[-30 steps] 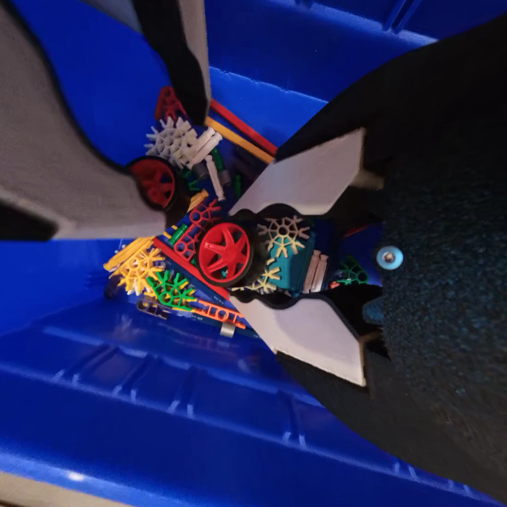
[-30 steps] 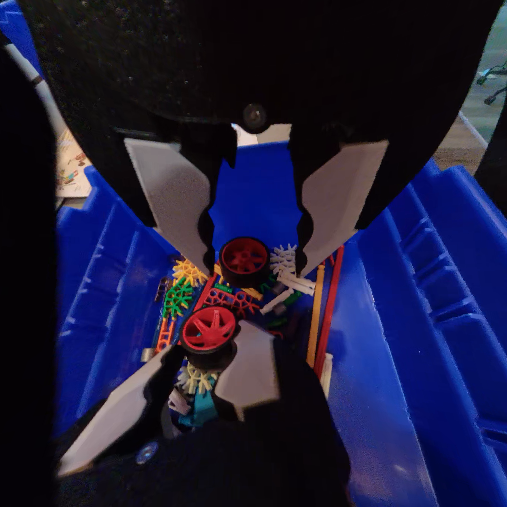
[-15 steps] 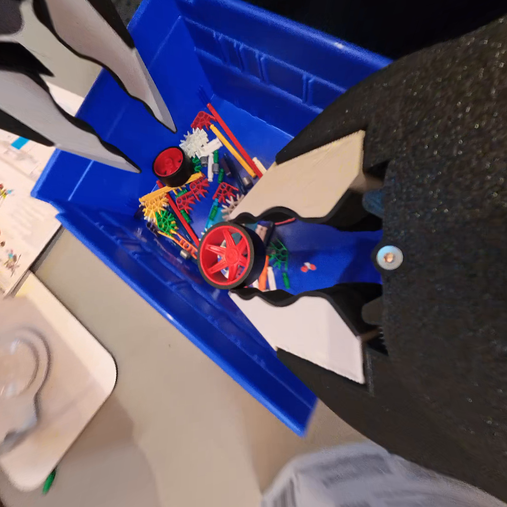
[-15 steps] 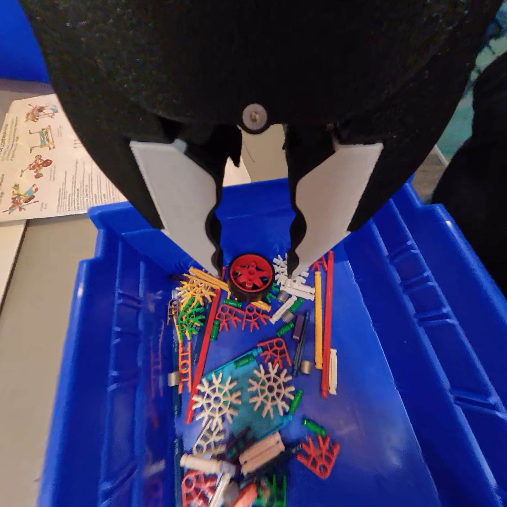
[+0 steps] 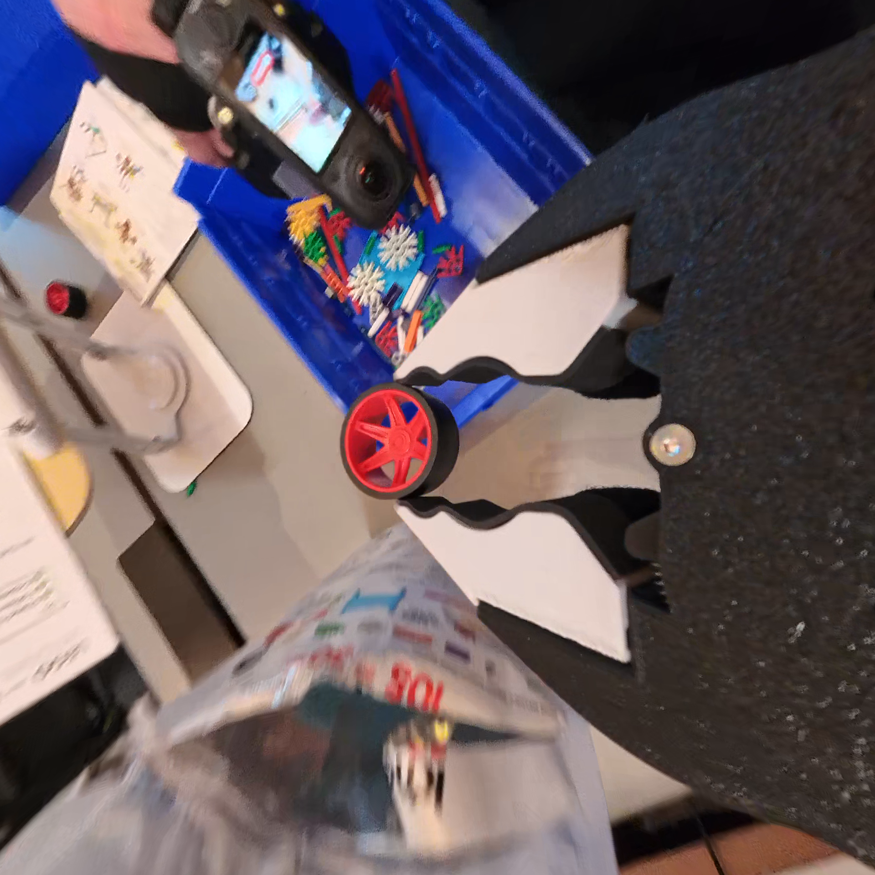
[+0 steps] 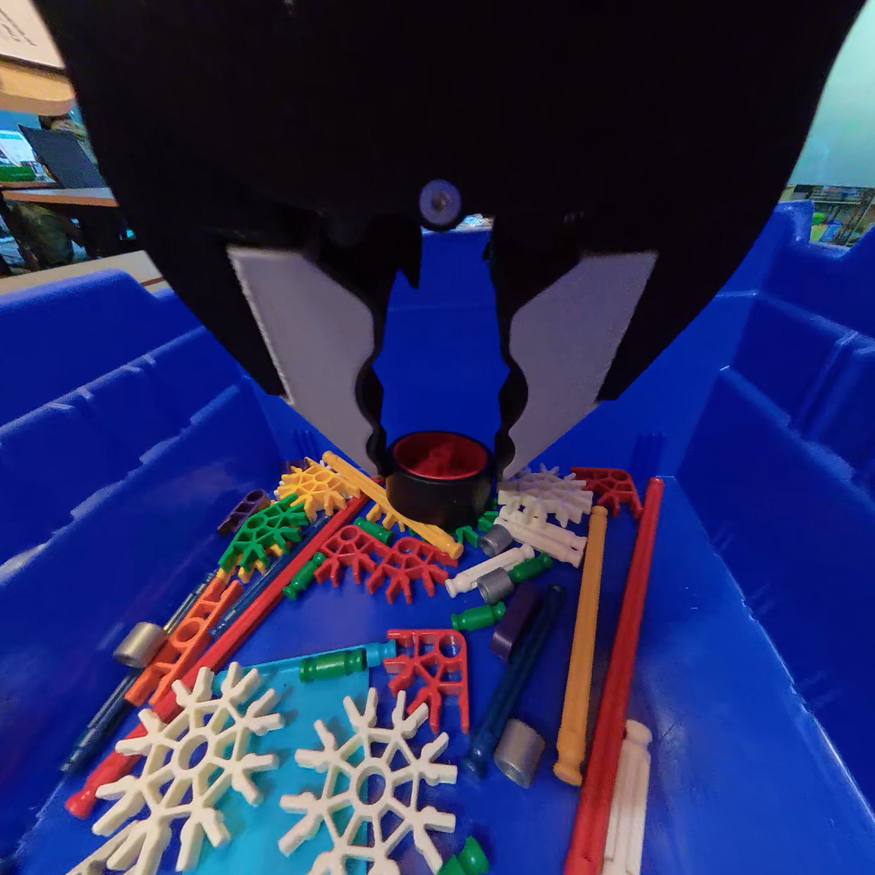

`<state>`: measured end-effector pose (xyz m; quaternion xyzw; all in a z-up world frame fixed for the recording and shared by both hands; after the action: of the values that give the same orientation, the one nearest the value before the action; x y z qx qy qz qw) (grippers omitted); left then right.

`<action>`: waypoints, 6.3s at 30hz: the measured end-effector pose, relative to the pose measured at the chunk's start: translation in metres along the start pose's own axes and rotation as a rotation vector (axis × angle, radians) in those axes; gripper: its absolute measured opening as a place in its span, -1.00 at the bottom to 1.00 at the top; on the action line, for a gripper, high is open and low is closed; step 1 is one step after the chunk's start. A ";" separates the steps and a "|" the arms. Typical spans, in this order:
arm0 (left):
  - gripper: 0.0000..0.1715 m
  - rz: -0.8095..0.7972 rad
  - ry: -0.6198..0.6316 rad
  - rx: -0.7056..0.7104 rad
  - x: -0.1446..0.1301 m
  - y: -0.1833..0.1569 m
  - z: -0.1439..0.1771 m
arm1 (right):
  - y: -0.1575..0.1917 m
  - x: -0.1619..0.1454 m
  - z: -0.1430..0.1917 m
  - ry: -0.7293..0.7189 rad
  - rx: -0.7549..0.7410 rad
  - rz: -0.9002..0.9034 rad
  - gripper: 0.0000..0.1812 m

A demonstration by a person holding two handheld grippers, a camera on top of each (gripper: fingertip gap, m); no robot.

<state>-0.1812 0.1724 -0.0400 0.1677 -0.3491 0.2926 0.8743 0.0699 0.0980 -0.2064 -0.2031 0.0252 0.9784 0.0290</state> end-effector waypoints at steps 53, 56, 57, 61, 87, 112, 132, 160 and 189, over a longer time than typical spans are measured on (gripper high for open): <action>-0.13 -0.052 0.070 -0.232 -0.062 -0.060 0.014 | -0.101 0.000 0.191 -1.064 0.043 -0.551 -0.40; -0.12 -0.074 0.094 -0.319 -0.060 -0.065 0.005 | -0.068 -0.023 0.145 -0.948 0.150 -0.602 -0.35; -0.12 -0.087 0.099 -0.370 -0.058 -0.069 0.003 | -0.058 -0.027 0.132 -0.910 0.162 -0.618 -0.31; -0.02 -0.198 0.201 -0.527 -0.064 -0.095 -0.008 | -0.035 -0.045 0.090 -0.806 0.136 -0.745 -0.21; -1.00 -0.381 0.162 -0.439 -0.105 -0.149 -0.036 | -0.033 -0.137 0.025 -1.286 0.341 -1.264 -0.41; -1.00 -0.428 -0.081 -0.780 0.008 -0.186 0.049 | -0.079 -0.177 0.067 -2.263 1.078 -0.876 0.00; -0.99 -0.448 -0.147 -0.922 0.055 -0.169 0.089 | -0.046 -0.189 0.164 -2.540 1.194 -0.078 0.17; -0.99 -0.255 -0.142 -0.931 0.044 -0.017 0.141 | -0.112 -0.110 0.305 -2.569 1.174 0.126 0.08; -0.98 -0.123 -0.198 -1.216 0.027 0.067 0.151 | -0.131 -0.068 0.348 -2.531 1.071 -0.165 0.07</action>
<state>-0.2843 0.1595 0.0910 -0.3142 -0.5226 -0.0267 0.7922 0.0036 0.2471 0.1346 0.8530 0.3401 0.3606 0.1633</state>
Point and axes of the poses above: each gripper's, where its closed fingertips meet, z back along the fingers, x out of its top, y = z × x across the jaws, the point moved 5 cm from there along z, back along the fingers, and after that the axes turned 3 degrees about y, right-handed, at the moved point
